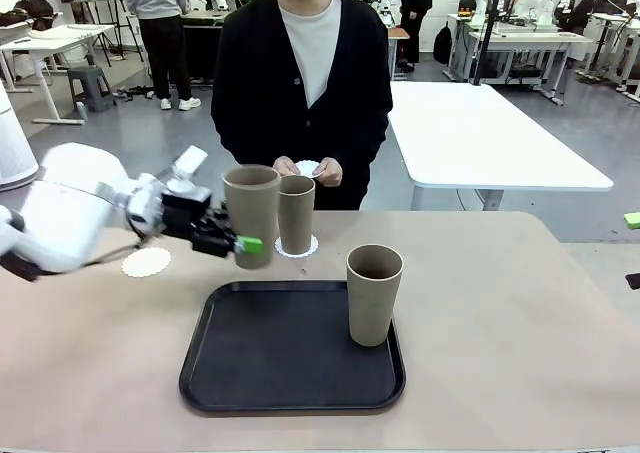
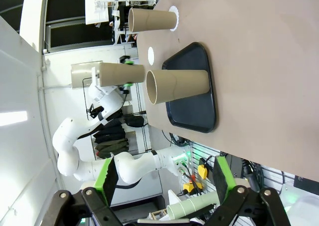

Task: Place coasters on the table and set cups on them.
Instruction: Take one Reusable plastic cup from the Flat Tray and place it on a coaster set by the human.

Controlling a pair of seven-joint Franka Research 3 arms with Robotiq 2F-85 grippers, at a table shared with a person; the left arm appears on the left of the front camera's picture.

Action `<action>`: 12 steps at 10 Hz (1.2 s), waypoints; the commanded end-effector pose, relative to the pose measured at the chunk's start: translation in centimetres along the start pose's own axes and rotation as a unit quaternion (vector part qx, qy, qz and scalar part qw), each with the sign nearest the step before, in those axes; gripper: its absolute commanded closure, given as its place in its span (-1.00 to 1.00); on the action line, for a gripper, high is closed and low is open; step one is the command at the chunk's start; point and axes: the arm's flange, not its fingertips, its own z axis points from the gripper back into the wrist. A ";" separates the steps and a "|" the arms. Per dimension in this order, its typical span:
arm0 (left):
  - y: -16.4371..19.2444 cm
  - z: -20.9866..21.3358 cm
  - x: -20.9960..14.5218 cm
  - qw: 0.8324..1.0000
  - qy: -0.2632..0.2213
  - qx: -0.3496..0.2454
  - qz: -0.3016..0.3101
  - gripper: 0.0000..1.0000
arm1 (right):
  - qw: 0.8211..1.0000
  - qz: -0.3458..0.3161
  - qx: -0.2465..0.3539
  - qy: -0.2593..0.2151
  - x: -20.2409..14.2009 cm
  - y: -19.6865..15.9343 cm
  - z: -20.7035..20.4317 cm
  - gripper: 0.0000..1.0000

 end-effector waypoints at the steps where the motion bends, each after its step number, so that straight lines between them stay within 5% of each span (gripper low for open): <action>1: -0.7 4.1 3.0 0.999 -0.022 0.008 0.034 1.00 | 1.000 0.005 0.010 0.000 0.1 0.1 -0.1 -1.00; 8: -1.4 6.9 5.4 0.999 -0.035 0.011 0.036 1.00 | 1.000 0.005 0.010 0.000 0.1 0.1 -0.1 -1.00; 9: -1.5 6.8 5.4 0.998 -0.039 0.005 0.042 -0.64 | 1.000 0.005 0.010 0.000 0.1 0.1 -0.1 -1.00; 11: 1.8 12.2 2.1 0.995 0.018 0.098 -0.025 -0.64 | 1.000 0.005 0.010 0.000 0.1 0.1 -0.1 -1.00; 12: 2.4 15.3 0.3 0.995 0.013 0.089 -0.032 -0.64 | 1.000 0.005 0.010 0.000 0.1 0.1 -0.1 -1.00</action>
